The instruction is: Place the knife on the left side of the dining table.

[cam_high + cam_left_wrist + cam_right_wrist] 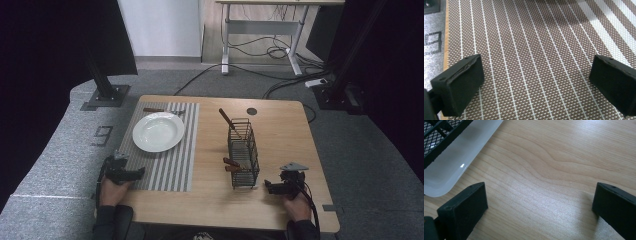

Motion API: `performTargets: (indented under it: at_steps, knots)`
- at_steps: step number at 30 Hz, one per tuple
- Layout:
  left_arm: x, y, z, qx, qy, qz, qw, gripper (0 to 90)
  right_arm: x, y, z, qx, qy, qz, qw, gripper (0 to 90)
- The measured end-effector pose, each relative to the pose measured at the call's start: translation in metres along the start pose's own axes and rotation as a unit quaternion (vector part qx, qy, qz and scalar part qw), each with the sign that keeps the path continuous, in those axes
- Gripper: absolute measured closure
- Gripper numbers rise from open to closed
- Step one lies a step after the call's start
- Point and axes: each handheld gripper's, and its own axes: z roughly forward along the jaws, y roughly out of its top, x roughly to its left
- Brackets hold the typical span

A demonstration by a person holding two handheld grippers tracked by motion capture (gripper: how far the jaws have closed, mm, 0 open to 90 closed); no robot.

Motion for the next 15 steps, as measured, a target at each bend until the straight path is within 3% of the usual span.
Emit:
performTargets:
  at_steps: [10,15]
  knots:
    - [0.0005,0.0005,-0.0004,0.002,-0.002,0.001,1.0000,0.0,0.0000,0.0000,0.0000,0.000,0.000,0.000,1.0000,0.0]
    - [0.0013,0.0018,-0.0041,-0.003,-0.023,-0.014,0.9996,1.2,0.0001,0.0000,0.0001,0.000,0.000,0.000,1.0000,0.0]
